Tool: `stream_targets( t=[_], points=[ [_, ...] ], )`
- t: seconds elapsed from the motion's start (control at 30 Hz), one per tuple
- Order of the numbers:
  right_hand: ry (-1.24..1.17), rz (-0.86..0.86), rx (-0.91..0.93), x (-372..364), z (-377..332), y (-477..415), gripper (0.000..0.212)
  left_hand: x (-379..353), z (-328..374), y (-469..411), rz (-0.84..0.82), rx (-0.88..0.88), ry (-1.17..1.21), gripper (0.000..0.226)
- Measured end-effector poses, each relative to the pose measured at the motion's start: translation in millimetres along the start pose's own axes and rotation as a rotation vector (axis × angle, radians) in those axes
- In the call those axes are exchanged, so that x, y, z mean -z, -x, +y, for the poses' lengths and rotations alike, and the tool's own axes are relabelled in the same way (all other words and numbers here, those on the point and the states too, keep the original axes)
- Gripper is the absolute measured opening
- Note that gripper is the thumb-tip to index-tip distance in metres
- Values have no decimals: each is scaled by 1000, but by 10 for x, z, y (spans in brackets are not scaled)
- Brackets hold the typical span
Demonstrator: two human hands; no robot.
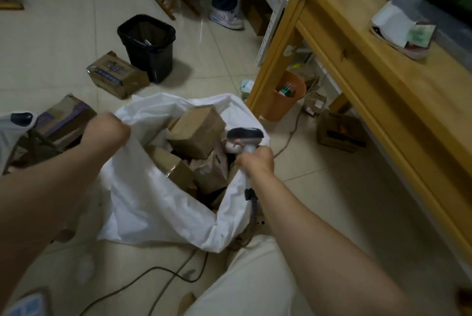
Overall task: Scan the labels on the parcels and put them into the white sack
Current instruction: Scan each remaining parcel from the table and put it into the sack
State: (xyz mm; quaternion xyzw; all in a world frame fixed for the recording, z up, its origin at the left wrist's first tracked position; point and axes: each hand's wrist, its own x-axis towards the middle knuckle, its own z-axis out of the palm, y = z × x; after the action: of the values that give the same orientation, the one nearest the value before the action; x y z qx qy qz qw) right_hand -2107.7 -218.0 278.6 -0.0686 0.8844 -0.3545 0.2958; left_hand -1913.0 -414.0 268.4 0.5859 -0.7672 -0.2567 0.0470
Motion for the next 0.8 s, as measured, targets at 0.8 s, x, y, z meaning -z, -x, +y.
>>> stream_targets(
  t=[0.8],
  points=[
    [4,-137,58,650,-384,-624,31,-634,447,-216,-163,-137,-413,55]
  ],
)
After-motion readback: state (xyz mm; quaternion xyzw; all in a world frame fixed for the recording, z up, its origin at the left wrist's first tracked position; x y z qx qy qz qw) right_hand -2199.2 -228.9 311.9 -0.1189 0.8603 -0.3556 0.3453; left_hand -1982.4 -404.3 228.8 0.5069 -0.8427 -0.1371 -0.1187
